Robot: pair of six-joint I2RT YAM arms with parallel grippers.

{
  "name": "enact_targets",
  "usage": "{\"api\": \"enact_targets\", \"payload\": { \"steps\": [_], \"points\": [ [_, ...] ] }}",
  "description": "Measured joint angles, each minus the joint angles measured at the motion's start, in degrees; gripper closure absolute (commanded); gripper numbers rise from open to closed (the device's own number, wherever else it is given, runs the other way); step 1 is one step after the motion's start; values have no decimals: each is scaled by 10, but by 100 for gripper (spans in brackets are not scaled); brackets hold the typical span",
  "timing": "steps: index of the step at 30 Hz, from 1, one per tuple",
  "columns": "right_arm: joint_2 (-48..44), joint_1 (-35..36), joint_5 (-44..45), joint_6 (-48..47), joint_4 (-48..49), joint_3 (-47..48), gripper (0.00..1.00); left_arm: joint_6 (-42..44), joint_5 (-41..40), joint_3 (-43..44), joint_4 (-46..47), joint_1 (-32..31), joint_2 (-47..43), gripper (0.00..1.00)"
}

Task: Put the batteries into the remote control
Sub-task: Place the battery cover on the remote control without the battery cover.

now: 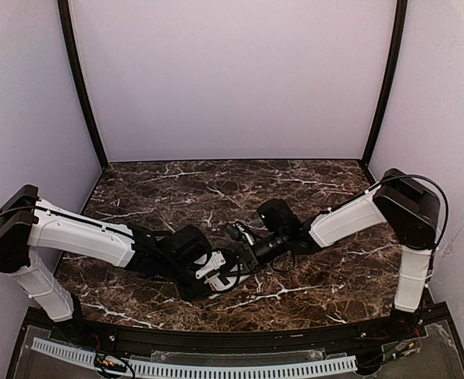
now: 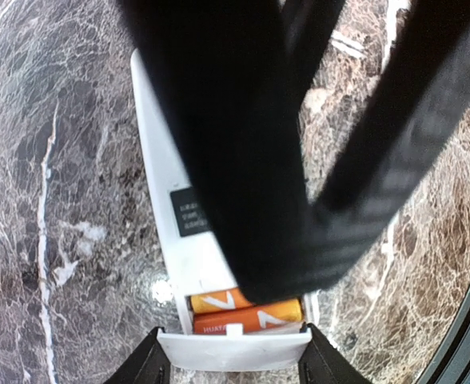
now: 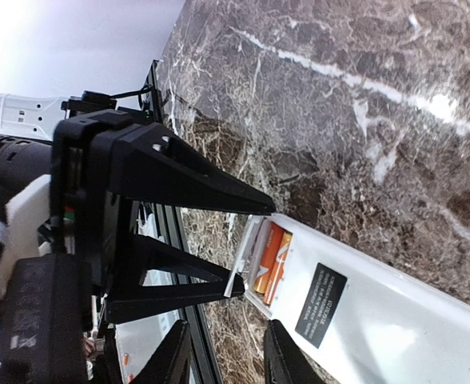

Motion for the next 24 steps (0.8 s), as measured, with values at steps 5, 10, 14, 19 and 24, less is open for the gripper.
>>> {"api": "enact_targets", "payload": {
  "steps": [5, 10, 14, 19, 24],
  "points": [
    [-12, -14, 0, -14, 1, -1, 70, 0, 2, -7, 0, 1, -5, 49],
    [-12, -21, 2, -17, 1, -12, 70, -5, 11, -7, 0, 2, -7, 48],
    [-13, -32, 7, -19, 2, -25, 68, -10, 15, -7, 0, 2, -13, 48],
    [-32, -56, 19, -19, 1, -46, 64, -22, 26, -2, -3, 2, -11, 47],
    [-49, -78, 32, -24, 2, -52, 60, -37, 29, 11, -5, 2, 5, 47]
  ]
}}
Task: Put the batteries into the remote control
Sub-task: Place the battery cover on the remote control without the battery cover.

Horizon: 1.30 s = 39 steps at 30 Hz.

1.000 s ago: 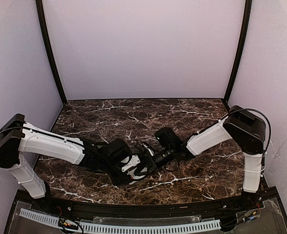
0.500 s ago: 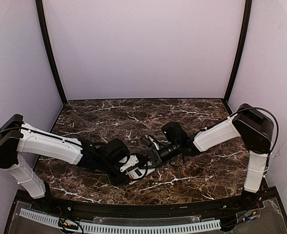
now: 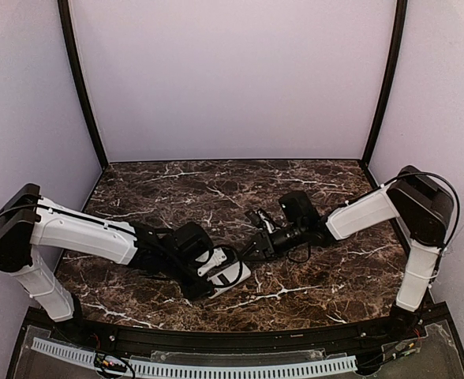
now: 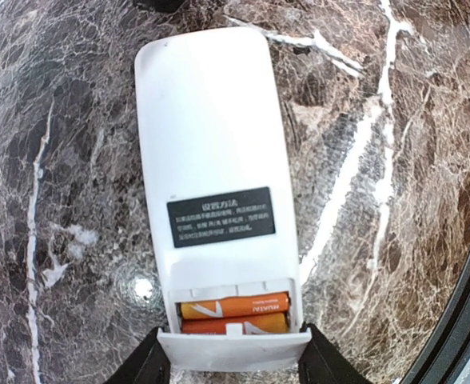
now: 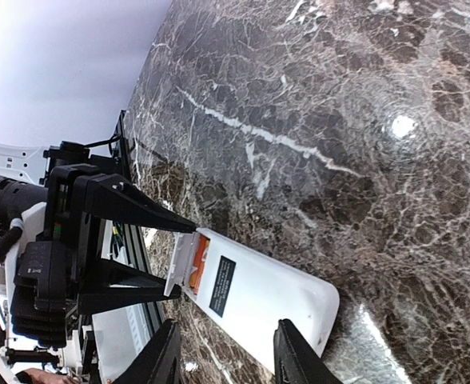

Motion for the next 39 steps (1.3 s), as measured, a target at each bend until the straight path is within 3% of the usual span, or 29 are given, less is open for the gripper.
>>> {"api": "enact_targets", "payload": {
  "steps": [14, 27, 39],
  "points": [
    [6, -9, 21, -12, -13, -2, 56, -11, 0, 17, -9, 1, 24, 42],
    [11, -9, 20, -14, -13, -2, 55, -9, -8, 23, -8, 1, 29, 27],
    [12, -9, 19, -14, -13, -2, 56, -1, -29, 23, -8, 14, 29, 22]
  ]
}}
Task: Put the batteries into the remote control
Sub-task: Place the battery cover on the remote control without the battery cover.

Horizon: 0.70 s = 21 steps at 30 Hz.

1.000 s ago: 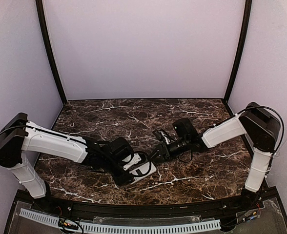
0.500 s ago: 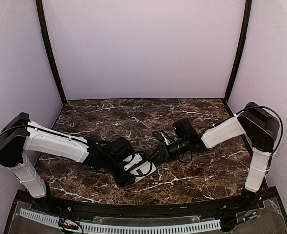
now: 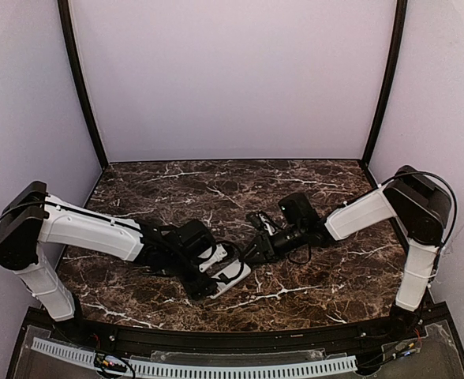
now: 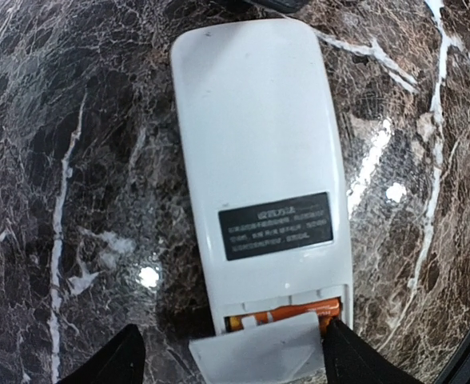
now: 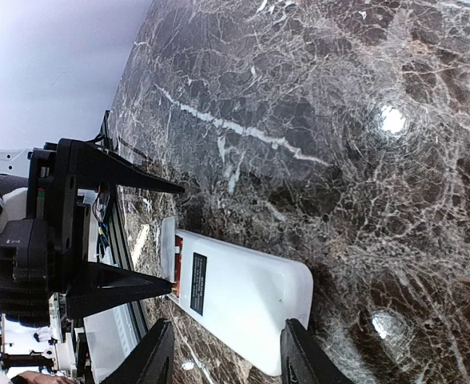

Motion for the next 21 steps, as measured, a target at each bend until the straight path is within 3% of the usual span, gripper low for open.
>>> {"api": "enact_targets", "payload": {
  "steps": [12, 21],
  "points": [
    [0, 0, 0, 0, 0, 0, 55, 7, -7, 0, 0, 6, -4, 17],
    [3, 0, -1, 0, -1, 0, 55, 9, -6, -21, 24, 7, -69, 9]
  ]
}}
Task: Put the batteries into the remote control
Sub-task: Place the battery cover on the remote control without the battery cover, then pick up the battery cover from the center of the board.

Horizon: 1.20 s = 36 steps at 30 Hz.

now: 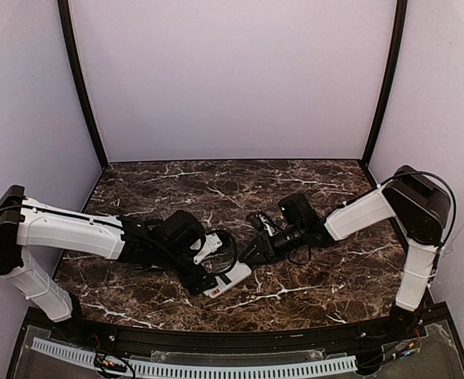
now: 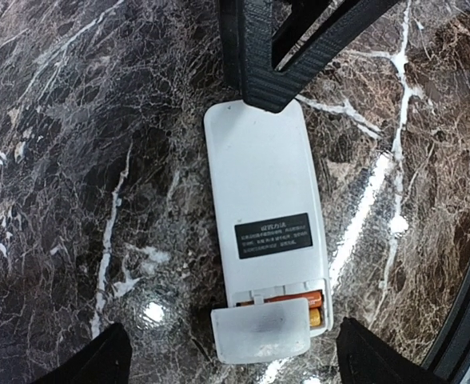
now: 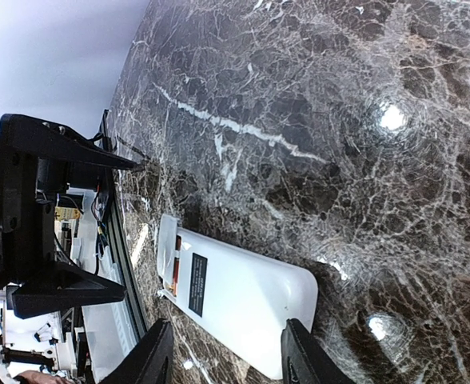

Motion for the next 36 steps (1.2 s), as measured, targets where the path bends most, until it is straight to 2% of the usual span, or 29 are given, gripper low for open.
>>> {"api": "enact_targets", "payload": {
  "steps": [7, 12, 16, 25, 32, 36],
  "points": [
    [0, 0, 0, -4, -7, 1, 55, -3, 5, -75, 61, 3, -60, 10],
    [3, 0, 1, -12, -19, 8, 55, -14, 7, -164, 134, 4, -99, 15],
    [8, 0, 1, -17, -23, 13, 55, -15, 11, -203, 179, 4, -114, 18],
    [10, 0, 4, -20, -34, 16, 53, -14, 10, -220, 246, 3, -113, 21],
    [13, -1, 10, -31, -47, 24, 52, -13, -3, -220, 268, -10, -91, 17],
    [19, -3, 14, -39, -56, 33, 47, -14, -10, -226, 284, -21, -79, 13]
  ]
}}
